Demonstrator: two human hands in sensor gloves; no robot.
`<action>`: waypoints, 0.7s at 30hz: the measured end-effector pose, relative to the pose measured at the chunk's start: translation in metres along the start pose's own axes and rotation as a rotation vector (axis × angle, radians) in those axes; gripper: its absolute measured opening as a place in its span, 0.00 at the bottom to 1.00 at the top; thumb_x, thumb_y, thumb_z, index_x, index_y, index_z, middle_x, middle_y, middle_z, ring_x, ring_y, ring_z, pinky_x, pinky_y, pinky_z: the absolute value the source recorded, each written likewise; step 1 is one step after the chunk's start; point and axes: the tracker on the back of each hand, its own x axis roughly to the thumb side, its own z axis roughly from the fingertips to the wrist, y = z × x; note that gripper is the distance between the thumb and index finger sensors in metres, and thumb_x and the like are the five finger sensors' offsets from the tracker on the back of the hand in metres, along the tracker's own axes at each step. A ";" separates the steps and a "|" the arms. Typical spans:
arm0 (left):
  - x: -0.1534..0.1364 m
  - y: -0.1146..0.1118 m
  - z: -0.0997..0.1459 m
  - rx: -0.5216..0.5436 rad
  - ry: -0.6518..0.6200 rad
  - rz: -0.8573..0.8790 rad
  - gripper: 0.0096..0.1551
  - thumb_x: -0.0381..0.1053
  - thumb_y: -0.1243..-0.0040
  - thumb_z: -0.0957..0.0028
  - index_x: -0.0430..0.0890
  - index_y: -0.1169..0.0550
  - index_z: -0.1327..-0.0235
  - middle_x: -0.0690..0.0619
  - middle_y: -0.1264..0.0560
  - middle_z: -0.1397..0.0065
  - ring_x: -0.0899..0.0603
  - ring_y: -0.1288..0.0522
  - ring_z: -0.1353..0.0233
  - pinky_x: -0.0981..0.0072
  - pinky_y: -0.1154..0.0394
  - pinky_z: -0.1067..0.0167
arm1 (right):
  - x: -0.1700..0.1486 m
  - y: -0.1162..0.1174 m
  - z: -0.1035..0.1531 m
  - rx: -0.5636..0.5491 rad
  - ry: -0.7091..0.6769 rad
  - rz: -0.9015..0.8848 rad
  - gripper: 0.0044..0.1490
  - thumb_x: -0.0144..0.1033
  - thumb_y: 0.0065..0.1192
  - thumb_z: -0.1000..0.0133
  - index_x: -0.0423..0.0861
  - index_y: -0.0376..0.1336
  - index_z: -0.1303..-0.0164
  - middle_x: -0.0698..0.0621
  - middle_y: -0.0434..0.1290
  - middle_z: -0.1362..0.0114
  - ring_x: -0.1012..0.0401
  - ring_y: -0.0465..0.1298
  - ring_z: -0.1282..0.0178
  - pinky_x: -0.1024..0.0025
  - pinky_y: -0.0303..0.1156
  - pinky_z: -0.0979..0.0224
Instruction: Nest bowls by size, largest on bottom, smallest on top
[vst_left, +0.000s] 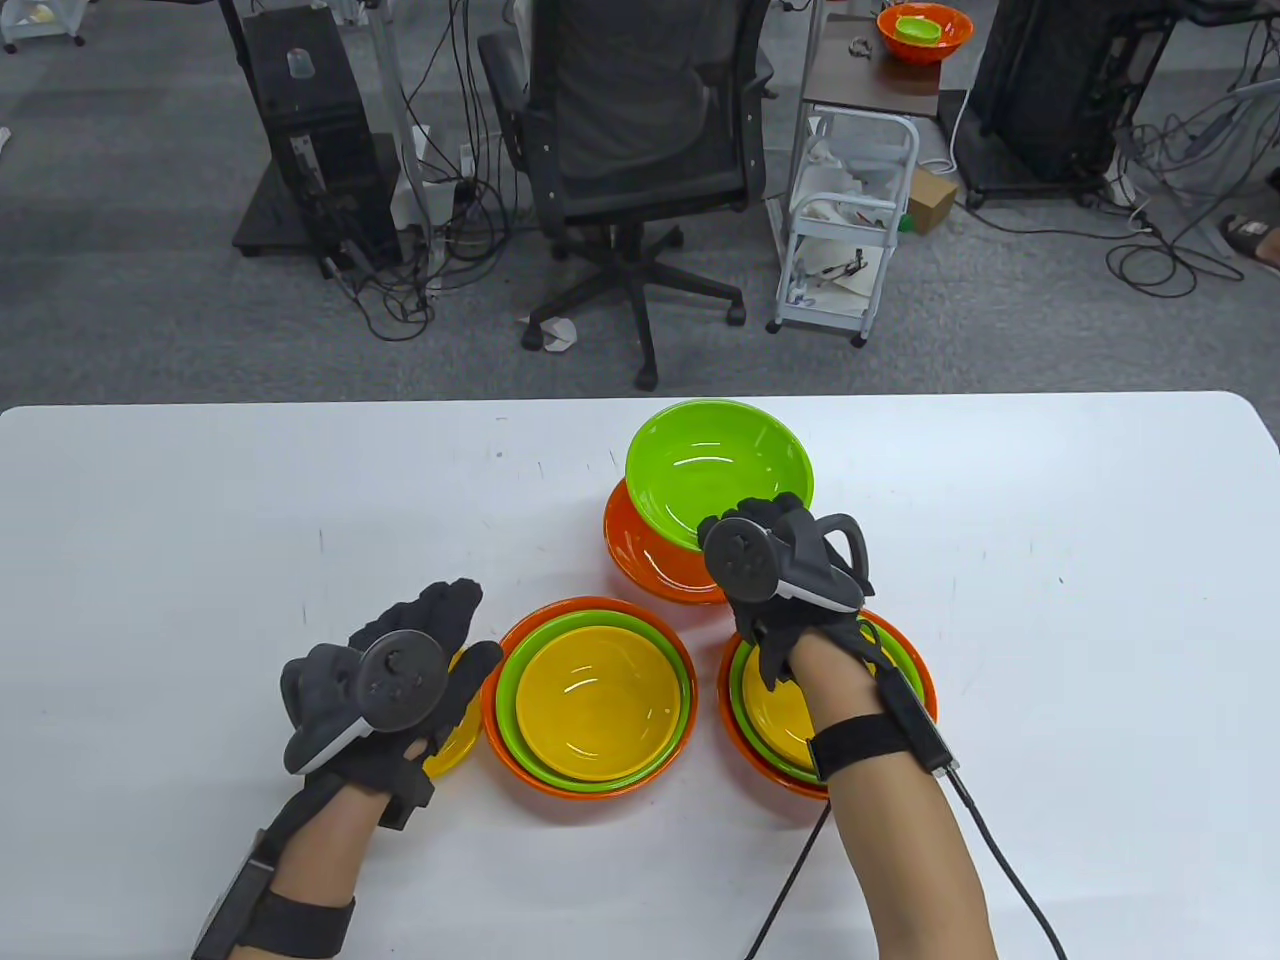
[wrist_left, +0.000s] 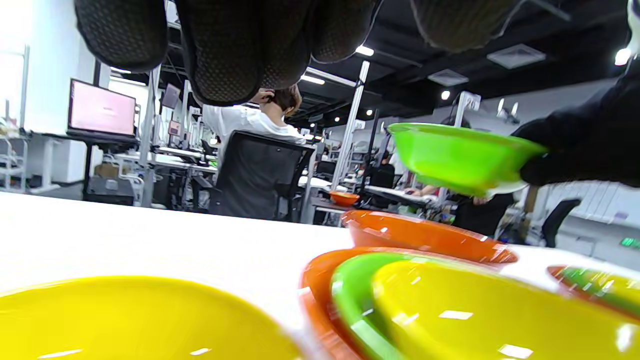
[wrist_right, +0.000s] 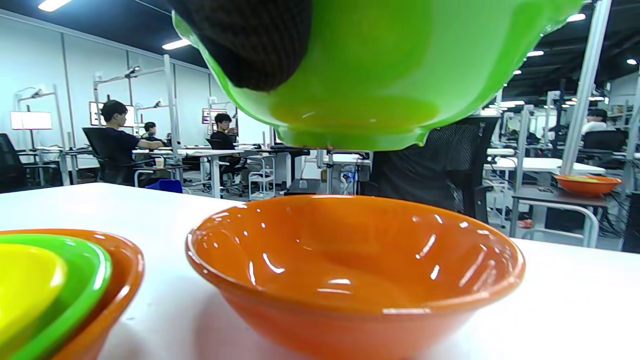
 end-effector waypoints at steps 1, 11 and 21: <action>-0.005 -0.003 0.004 0.004 0.002 -0.007 0.40 0.66 0.47 0.45 0.50 0.34 0.21 0.44 0.31 0.21 0.34 0.27 0.24 0.33 0.30 0.30 | -0.002 0.003 -0.001 0.012 0.008 -0.007 0.27 0.28 0.64 0.47 0.37 0.69 0.36 0.37 0.75 0.34 0.37 0.68 0.28 0.32 0.57 0.25; -0.041 -0.024 0.028 -0.047 0.062 -0.002 0.40 0.66 0.47 0.46 0.50 0.34 0.21 0.45 0.31 0.21 0.34 0.28 0.22 0.32 0.32 0.29 | -0.001 0.029 -0.008 0.071 0.028 0.001 0.26 0.31 0.70 0.49 0.37 0.73 0.42 0.39 0.80 0.39 0.39 0.74 0.32 0.33 0.62 0.28; -0.060 -0.034 0.037 -0.062 0.110 0.068 0.40 0.66 0.47 0.46 0.50 0.34 0.21 0.44 0.32 0.20 0.33 0.29 0.22 0.31 0.32 0.29 | 0.004 0.047 -0.017 0.128 0.052 0.015 0.25 0.32 0.72 0.49 0.38 0.75 0.43 0.40 0.82 0.41 0.40 0.75 0.33 0.35 0.63 0.28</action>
